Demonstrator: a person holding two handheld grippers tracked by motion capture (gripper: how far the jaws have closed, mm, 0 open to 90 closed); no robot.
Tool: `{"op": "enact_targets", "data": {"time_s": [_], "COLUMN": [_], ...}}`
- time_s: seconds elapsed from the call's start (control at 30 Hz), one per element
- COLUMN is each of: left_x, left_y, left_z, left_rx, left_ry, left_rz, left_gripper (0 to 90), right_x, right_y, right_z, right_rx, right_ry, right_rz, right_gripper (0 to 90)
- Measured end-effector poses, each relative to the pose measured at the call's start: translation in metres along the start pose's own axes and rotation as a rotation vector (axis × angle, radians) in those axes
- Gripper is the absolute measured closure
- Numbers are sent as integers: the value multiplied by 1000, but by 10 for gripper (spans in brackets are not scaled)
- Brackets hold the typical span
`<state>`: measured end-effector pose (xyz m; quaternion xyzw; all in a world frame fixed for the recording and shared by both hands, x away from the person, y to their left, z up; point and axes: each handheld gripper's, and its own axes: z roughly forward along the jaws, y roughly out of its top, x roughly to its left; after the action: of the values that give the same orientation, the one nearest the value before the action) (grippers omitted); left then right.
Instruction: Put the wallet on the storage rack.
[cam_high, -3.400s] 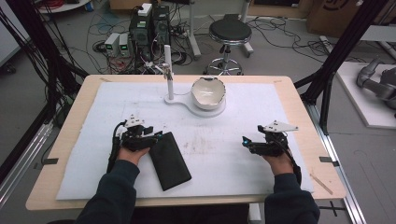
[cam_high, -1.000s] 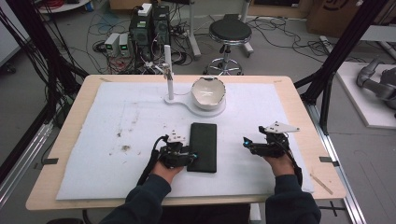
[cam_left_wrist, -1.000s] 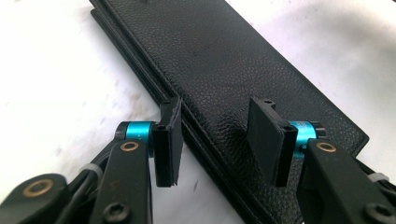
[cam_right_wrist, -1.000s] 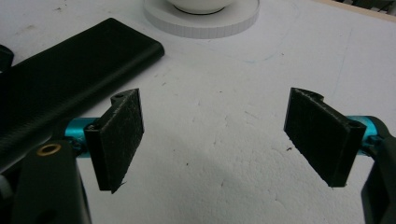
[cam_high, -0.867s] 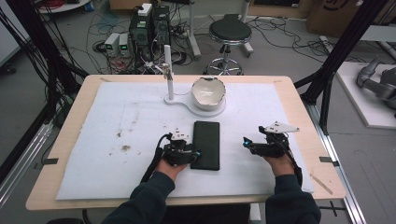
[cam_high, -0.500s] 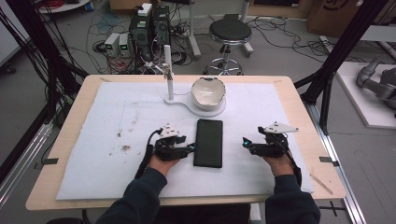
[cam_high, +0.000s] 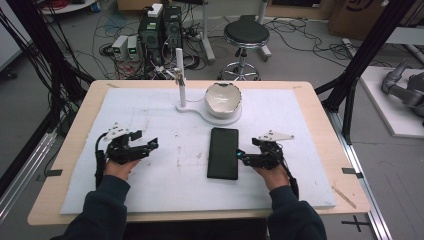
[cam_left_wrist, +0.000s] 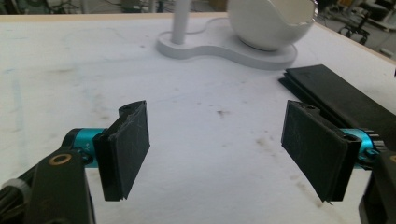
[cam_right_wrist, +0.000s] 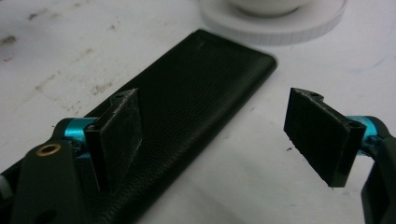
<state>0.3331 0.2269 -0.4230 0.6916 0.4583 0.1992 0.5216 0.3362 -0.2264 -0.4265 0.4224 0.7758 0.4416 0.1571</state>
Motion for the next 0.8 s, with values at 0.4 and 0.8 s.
{"op": "enact_targets", "data": {"time_s": [0.4,0.8], "left_x": [14,13], "left_y": [-6,-4], "left_z": [-11,-8], "left_rx": [-16,-12], "left_ry": [10,2], "left_rz": [-30,-29], "left_gripper": [271,292], "right_x": [30,15], "right_y": [-7,-11], "right_z": [42,36], "right_rx": [136,98], "right_ry": [-6,62], "right_rz": [78,207], "right_gripper": [195,523]}}
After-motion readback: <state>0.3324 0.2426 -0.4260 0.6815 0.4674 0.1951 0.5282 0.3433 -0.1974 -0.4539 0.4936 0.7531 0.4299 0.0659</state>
